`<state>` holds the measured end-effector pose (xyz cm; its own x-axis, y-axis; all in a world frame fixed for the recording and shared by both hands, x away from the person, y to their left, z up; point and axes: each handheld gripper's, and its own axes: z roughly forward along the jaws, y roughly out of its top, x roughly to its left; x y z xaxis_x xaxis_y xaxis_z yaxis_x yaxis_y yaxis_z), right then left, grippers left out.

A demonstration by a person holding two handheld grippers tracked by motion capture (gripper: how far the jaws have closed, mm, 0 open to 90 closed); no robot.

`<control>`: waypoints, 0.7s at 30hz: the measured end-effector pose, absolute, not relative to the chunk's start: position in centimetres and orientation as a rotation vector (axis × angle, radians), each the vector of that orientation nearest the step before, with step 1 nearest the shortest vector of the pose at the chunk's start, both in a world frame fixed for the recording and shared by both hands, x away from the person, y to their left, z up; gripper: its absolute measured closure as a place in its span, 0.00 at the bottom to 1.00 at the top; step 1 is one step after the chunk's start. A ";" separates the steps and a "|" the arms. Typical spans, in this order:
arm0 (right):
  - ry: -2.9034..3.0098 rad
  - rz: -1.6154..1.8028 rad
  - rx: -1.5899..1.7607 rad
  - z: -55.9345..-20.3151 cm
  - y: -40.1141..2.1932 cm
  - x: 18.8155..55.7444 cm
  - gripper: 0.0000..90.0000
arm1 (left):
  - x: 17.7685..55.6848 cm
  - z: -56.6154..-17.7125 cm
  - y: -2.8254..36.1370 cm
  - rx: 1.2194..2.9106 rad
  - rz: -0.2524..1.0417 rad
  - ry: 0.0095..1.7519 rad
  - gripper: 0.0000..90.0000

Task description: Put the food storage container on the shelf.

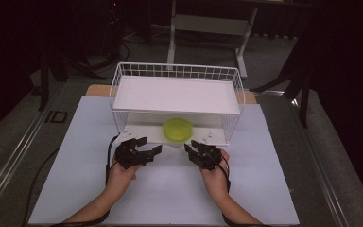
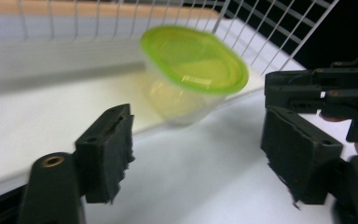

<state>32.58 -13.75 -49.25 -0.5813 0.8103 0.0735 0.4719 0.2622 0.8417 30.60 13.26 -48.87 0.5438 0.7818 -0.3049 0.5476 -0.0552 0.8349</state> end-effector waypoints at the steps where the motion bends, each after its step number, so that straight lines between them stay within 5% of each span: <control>1: 2.179 1.236 1.170 -49.3 -13.7 32.6 0.82 | 30.3 -48.9 13.3 1.736 0.275 1.105 0.19; 7: 2.222 1.188 1.160 -49.6 -13.1 32.9 0.99 | 29.0 -49.5 13.9 1.757 0.254 1.073 0.03; 21: 2.235 1.179 1.205 -50.2 -12.3 34.0 1.00 | 27.5 -50.0 13.9 1.776 0.359 0.974 0.03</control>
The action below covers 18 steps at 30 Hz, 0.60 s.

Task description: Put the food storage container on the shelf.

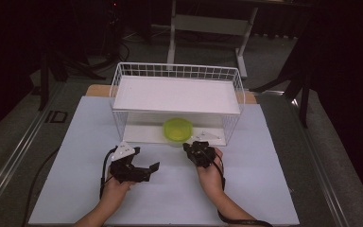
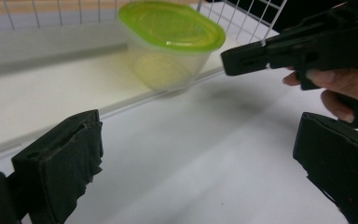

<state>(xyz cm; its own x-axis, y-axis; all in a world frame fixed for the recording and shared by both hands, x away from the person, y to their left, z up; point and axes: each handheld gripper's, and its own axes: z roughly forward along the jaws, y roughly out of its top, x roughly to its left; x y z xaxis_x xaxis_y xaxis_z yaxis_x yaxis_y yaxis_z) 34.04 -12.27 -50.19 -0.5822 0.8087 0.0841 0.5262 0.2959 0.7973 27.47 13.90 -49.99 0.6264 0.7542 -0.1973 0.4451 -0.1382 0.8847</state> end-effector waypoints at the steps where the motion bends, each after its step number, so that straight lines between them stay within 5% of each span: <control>1: 2.235 1.178 1.205 -50.2 -12.2 34.2 1.00 | 27.5 -50.0 13.9 1.778 0.361 0.967 0.03; 18: 2.216 1.200 1.265 -51.2 -10.5 36.3 1.00 | 27.6 -50.4 14.5 1.763 0.371 0.972 0.03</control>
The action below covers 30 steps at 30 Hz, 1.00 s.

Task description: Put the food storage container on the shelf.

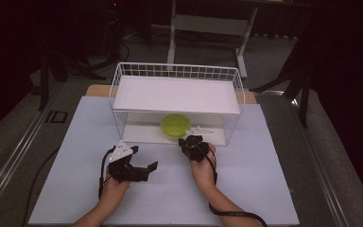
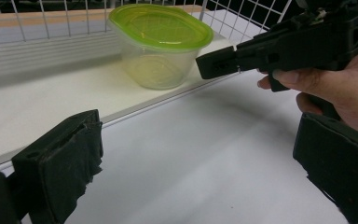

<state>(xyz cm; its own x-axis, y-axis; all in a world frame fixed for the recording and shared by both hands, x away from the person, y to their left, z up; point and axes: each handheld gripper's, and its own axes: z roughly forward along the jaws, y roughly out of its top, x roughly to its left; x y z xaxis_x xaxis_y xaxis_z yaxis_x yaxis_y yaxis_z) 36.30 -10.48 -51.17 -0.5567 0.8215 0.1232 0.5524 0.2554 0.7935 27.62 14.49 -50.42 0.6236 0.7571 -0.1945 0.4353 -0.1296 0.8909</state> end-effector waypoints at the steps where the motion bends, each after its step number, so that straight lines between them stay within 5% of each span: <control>1: 2.216 1.203 1.263 -51.2 -10.4 36.4 1.00 | 27.6 -50.4 14.5 1.754 0.379 0.969 0.03; 30: 2.173 1.203 1.323 -51.5 -8.8 38.8 0.99 | 27.5 -50.1 15.1 1.730 0.386 0.971 0.03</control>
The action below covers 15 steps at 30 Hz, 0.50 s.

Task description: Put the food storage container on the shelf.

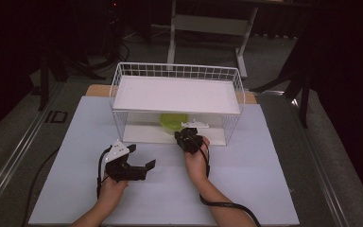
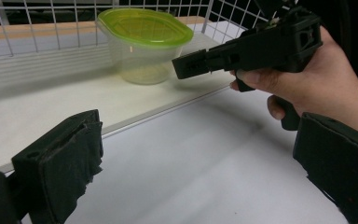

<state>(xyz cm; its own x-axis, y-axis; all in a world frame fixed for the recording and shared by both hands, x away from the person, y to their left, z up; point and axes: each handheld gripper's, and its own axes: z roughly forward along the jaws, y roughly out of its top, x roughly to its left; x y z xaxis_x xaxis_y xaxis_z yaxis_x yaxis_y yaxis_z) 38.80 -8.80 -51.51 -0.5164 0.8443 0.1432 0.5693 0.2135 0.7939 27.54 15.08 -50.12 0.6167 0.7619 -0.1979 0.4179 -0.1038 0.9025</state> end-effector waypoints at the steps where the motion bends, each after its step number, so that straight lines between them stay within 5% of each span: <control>1: 2.179 1.199 1.310 -51.5 -8.8 38.7 0.99 | 27.6 -50.1 15.1 1.731 0.391 0.971 0.03; 8: 2.223 1.208 1.232 -51.1 -8.9 36.7 0.90 | 27.6 -49.9 15.4 1.706 0.353 0.954 0.03; 15: 2.278 1.250 1.110 -50.4 -9.9 34.0 0.58 | 27.5 -48.8 15.1 1.713 0.313 0.899 0.03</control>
